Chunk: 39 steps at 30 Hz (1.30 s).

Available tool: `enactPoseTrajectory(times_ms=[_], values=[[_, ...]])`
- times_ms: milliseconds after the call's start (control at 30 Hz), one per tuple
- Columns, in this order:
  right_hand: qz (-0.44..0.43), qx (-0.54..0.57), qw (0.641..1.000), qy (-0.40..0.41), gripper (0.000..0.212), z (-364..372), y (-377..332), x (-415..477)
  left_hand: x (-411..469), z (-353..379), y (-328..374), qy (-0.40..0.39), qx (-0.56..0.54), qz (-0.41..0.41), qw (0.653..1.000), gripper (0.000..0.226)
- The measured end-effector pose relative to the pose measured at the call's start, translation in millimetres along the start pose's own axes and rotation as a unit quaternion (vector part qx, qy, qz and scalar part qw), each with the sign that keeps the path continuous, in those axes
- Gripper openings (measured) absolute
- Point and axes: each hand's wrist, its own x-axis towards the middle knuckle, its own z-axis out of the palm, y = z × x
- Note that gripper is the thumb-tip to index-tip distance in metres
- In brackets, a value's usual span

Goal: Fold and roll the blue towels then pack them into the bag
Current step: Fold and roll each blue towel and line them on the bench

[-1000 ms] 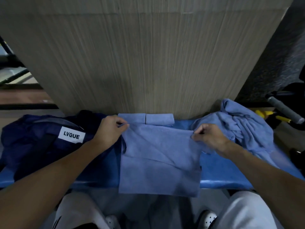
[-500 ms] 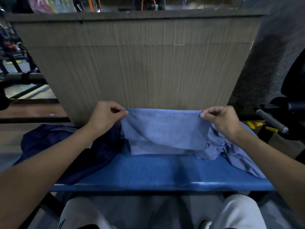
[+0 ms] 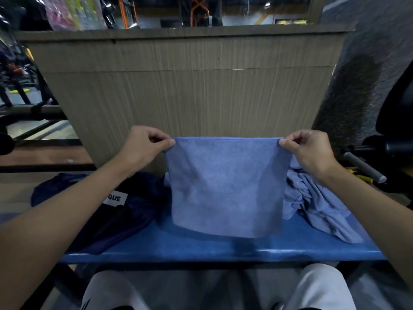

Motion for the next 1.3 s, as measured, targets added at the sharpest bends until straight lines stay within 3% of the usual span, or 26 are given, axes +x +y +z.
enactPoseTrajectory(times_ms=[100, 667, 867, 1000, 1167, 1300], values=[[-0.012, -0.025, 1.000, -0.011, 0.015, -1.5, -0.3, 3.1, 2.0, 1.4, -0.5, -0.012, 0.014, 0.005, 1.000, 0.010], [-0.035, -0.016, 0.999, 0.006, 0.021, -2.0, -6.2, -0.8, 3.4, -5.6, -7.1, 0.003, -0.012, 0.012, 1.000, 0.024], [-0.063, -0.126, 0.988, -0.055, 0.008, 1.6, -1.2, 0.4, 4.4, -0.6, -8.3, -0.031, 0.047, 0.034, 0.998, 0.013], [-0.073, -0.155, 0.983, -0.061, 0.015, 1.5, 1.5, -2.0, 3.4, 2.9, -11.0, -0.024, 0.030, -0.012, 0.999, 0.008], [-0.055, -0.134, 0.987, -0.068, 0.022, 1.3, 3.2, 0.3, -3.3, 7.1, -13.2, -0.053, -0.107, -0.125, 0.985, 0.013], [-0.006, -0.085, 0.994, -0.075, 0.023, 5.0, 2.1, -1.6, -3.7, 9.8, -16.2, -0.065, -0.174, -0.170, 0.968, 0.018]])
